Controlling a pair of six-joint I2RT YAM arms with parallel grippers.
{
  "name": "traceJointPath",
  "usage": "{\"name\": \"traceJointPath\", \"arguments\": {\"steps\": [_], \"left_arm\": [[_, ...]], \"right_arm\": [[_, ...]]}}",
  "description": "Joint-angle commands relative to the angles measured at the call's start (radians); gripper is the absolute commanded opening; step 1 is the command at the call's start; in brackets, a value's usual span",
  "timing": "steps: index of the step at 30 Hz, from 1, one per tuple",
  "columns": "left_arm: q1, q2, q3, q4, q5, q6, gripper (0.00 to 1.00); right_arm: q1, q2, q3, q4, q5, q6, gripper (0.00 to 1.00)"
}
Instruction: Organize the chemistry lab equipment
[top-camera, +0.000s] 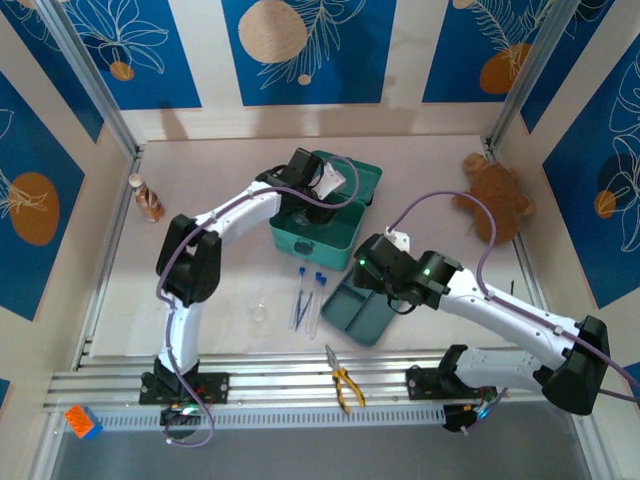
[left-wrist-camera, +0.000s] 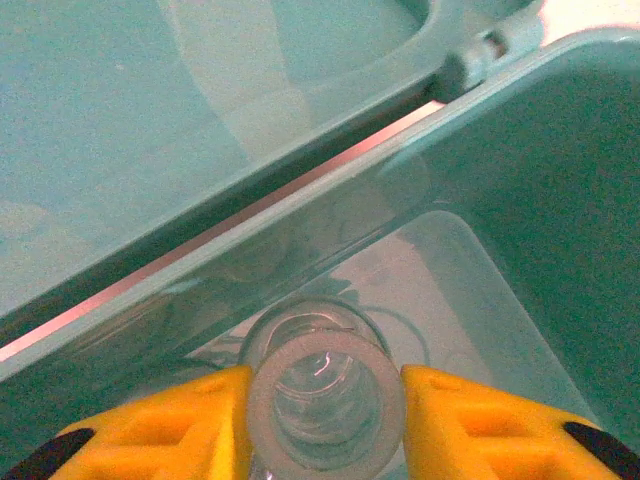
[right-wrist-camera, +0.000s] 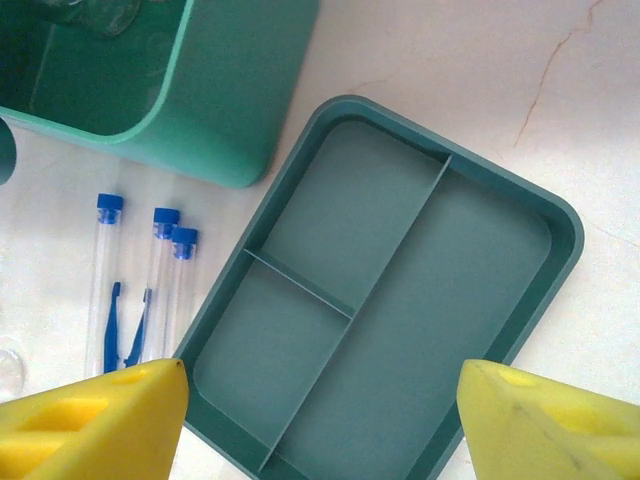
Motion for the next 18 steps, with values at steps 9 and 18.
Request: {"name": "traceJointPath", "arguments": {"steps": [9, 18], "left_arm": [[-0.003, -0.127, -0.035, -0.03, 0.038, 0.022, 0.42], [-0.006, -0.082, -0.025, -0.019, 0.026, 0.016, 0.4]], "right_arm": [[0.004, 0.068, 0.067, 0.033, -0.002, -0.033, 0.73], [-0.002, 0.038, 0.036, 0.037, -0.009, -0.021, 0.73]]}}
